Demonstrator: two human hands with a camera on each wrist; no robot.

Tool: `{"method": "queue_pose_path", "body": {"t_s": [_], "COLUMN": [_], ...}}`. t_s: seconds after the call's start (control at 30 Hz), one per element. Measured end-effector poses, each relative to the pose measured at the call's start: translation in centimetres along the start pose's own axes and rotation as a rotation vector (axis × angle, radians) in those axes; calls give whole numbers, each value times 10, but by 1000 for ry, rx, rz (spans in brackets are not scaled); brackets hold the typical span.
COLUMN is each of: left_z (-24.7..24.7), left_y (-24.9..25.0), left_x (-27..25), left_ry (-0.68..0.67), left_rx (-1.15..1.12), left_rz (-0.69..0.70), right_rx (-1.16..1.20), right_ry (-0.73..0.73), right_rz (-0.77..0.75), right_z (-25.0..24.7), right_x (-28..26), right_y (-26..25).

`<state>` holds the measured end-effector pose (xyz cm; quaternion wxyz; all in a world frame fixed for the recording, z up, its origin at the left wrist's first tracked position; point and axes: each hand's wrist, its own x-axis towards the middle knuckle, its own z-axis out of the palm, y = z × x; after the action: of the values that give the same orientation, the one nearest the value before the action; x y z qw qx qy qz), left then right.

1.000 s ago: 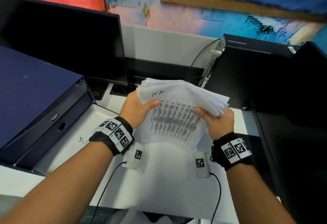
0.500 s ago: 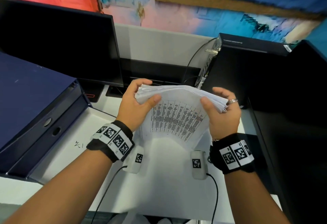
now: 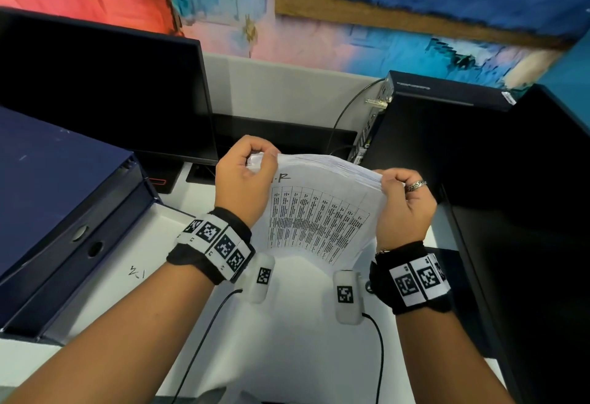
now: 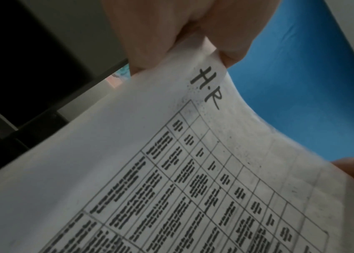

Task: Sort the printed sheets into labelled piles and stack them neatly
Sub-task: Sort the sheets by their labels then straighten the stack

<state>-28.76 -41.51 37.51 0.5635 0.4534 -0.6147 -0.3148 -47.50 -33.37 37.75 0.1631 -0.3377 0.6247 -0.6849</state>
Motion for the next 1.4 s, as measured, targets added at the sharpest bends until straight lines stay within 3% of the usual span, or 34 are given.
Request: {"method": "queue_pose_path", "body": {"t_s": [0.3,0.4,0.53,0.73,0.87,0.93,1.03,1.17,1.23,1.3,1.4], "left_z": [1,0,1,0,0,-3,-16,-21,-16,-11,-8], "left_y": [-3,-5,-8,-11,-12,-11,-20,-45,-58,-63,-62], "left_x": [8,12,16,19,16,17,24,22,18,12,6], "left_ry": [-33,-56,-81,-122,-202,-330,-492,-563,-625,-619,-519], "left_rx": [-101,-104,-72,-82,-103,-118,-39,18,101,95,0], "left_rz": [-20,-23,-29,7,17,-3,-42,-208,-204,-200,-296], "right_rx": [60,24,-166,-269,-289,-316,-345,-261,-135,-17,-180], "right_ry": [51,19,-141,-46,-92,-91,-119,-138,-122,-161,-296], "right_rz": [-18,-116,-261,-358,-206,-147,-137,-120,-94,-10,61], "right_z": [7,5,1,0,-3,-5,-9,-16,-20,-26,-26], "right_x": [-2,-5,-7,-4,-2,0,3,3,5,8,10], "right_y": [-2,-4,5,20,25,27,26,21,24,34,45]}}
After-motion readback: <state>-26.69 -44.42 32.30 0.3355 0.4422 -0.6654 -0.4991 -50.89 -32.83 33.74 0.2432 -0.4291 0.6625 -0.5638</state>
